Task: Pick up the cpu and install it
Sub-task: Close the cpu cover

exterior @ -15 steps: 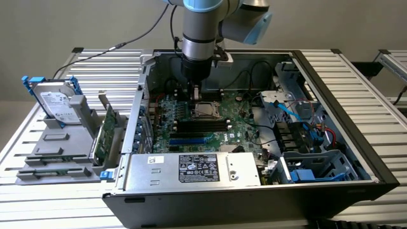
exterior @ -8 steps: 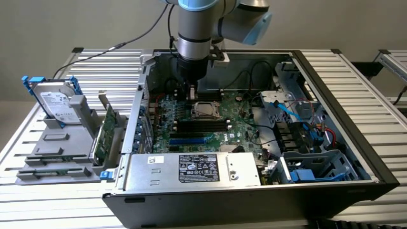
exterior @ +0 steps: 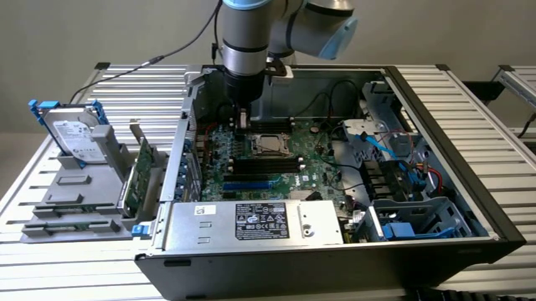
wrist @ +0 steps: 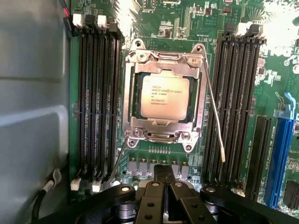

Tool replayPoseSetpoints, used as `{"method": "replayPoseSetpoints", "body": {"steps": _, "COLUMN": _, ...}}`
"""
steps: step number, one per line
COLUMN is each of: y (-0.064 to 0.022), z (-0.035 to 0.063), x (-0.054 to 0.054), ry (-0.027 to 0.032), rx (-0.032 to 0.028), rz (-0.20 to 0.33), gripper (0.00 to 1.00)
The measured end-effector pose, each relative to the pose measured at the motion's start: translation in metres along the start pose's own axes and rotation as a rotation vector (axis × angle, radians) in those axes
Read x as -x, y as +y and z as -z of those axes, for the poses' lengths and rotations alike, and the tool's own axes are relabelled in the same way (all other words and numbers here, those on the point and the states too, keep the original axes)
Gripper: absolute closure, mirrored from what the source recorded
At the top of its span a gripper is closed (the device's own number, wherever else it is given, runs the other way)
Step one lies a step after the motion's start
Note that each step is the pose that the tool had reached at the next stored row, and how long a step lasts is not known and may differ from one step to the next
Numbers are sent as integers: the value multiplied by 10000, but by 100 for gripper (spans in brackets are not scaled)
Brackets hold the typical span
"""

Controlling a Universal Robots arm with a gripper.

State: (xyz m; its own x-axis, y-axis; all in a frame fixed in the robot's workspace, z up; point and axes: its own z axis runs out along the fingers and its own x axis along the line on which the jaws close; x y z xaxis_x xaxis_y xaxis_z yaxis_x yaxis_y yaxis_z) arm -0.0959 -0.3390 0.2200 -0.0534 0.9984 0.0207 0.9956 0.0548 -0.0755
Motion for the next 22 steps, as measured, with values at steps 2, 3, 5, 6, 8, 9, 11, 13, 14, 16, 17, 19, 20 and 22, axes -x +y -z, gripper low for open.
{"method": "replayPoseSetpoints", "body": {"steps": 2, "y": -17, "z": 18, "x": -1, "ry": 98, "rx": 7, "rz": -101, "gripper": 89}}
{"method": "replayPoseSetpoints", "body": {"steps": 3, "y": -23, "z": 27, "x": -2, "ry": 141, "rx": 11, "rz": -162, "gripper": 89}}
{"method": "replayPoseSetpoints", "body": {"steps": 5, "y": -32, "z": 41, "x": -3, "ry": 216, "rx": 17, "rz": -301, "gripper": 89}}
{"method": "replayPoseSetpoints", "body": {"steps": 6, "y": -36, "z": 48, "x": -3, "ry": 252, "rx": 20, "rz": -381, "gripper": 89}}
{"method": "replayPoseSetpoints", "body": {"steps": 8, "y": -43, "z": 59, "x": -3, "ry": 311, "rx": 28, "rz": -542, "gripper": 89}}
{"method": "replayPoseSetpoints", "body": {"steps": 9, "y": -46, "z": 64, "x": -4, "ry": 340, "rx": 31, "rz": -627, "gripper": 89}}
{"method": "replayPoseSetpoints", "body": {"steps": 11, "y": -51, "z": 73, "x": -4, "ry": 391, "rx": 38, "rz": -804, "gripper": 89}}
{"method": "replayPoseSetpoints", "body": {"steps": 13, "y": -56, "z": 82, "x": -4, "ry": 443, "rx": 45, "rz": -978, "gripper": 89}}
{"method": "replayPoseSetpoints", "body": {"steps": 14, "y": -58, "z": 86, "x": -5, "ry": 470, "rx": 49, "rz": -1069, "gripper": 89}}
{"method": "replayPoseSetpoints", "body": {"steps": 16, "y": -63, "z": 96, "x": -5, "ry": 528, "rx": 56, "rz": -1251, "gripper": 89}}
{"method": "replayPoseSetpoints", "body": {"steps": 17, "y": -66, "z": 102, "x": -5, "ry": 573, "rx": 60, "rz": -1340, "gripper": 89}}
{"method": "replayPoseSetpoints", "body": {"steps": 19, "y": -72, "z": 116, "x": -6, "ry": 672, "rx": 67, "rz": -1514, "gripper": 89}}
{"method": "replayPoseSetpoints", "body": {"steps": 20, "y": -75, "z": 124, "x": -6, "ry": 727, "rx": 70, "rz": -1608, "gripper": 89}}
{"method": "replayPoseSetpoints", "body": {"steps": 22, "y": -81, "z": 137, "x": -7, "ry": 831, "rx": 77, "rz": -1780, "gripper": 89}}
